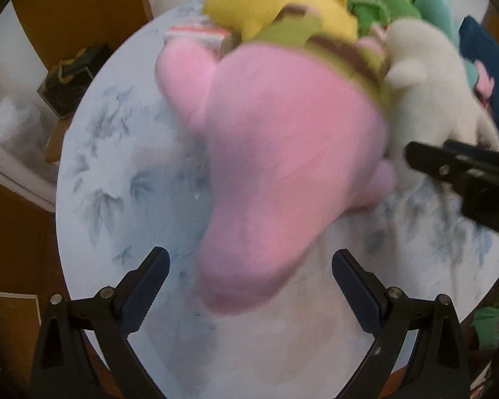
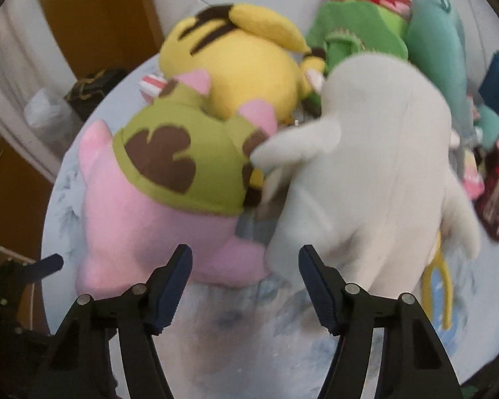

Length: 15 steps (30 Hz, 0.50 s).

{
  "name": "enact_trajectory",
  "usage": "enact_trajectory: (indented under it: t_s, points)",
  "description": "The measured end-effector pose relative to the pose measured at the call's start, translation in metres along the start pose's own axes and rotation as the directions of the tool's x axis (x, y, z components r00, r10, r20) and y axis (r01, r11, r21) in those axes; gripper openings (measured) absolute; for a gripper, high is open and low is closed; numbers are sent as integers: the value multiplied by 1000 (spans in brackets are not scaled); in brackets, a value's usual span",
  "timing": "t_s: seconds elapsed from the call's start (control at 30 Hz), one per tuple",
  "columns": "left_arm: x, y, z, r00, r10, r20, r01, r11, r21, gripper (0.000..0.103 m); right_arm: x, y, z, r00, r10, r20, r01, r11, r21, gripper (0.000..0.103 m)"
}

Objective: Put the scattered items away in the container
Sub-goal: 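Close the right tool on the pink-and-green plush and lift it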

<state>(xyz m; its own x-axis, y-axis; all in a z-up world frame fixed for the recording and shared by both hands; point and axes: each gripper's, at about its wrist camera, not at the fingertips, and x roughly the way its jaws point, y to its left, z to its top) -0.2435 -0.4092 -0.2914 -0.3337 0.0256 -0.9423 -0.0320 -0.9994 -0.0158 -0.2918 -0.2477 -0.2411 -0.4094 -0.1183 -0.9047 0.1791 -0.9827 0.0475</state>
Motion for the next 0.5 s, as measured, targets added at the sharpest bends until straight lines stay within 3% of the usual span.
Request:
enact_trajectory:
  t_s: [0.13, 0.23, 0.3, 0.37, 0.4, 0.47, 0.5]
  points:
    - [18, 34, 0, 997, 71, -14, -71, 997, 4, 100, 13, 11, -3, 999, -21, -29, 21, 1000, 13, 67]
    - [11, 65, 12, 997, 76, 25, -76, 997, -17, 101, 21, 21, -7, 999, -20, -47, 21, 999, 27, 68]
    - [5, 84, 24, 990, 127, 58, -126, 992, -32, 101, 23, 30, -8, 999, 19, -44, -17, 999, 45, 69]
    - [1, 110, 39, 972, 216, 87, -211, 975, -64, 101, 20, 42, -5, 999, 30, -40, -28, 999, 46, 69]
    - [2, 117, 42, 978, 195, 78, -189, 979, -75, 100, 18, 49, -3, 999, 27, -35, -26, 999, 37, 70]
    - [-1, 129, 45, 996, 69, 59, -62, 993, -104, 100, 16, 52, -1, 999, 10, -31, -8, 999, 51, 71]
    - [-3, 127, 43, 997, 39, 62, -32, 995, -98, 100, 15, 52, -1, 1000, 0, -26, 2, 998, 69, 71]
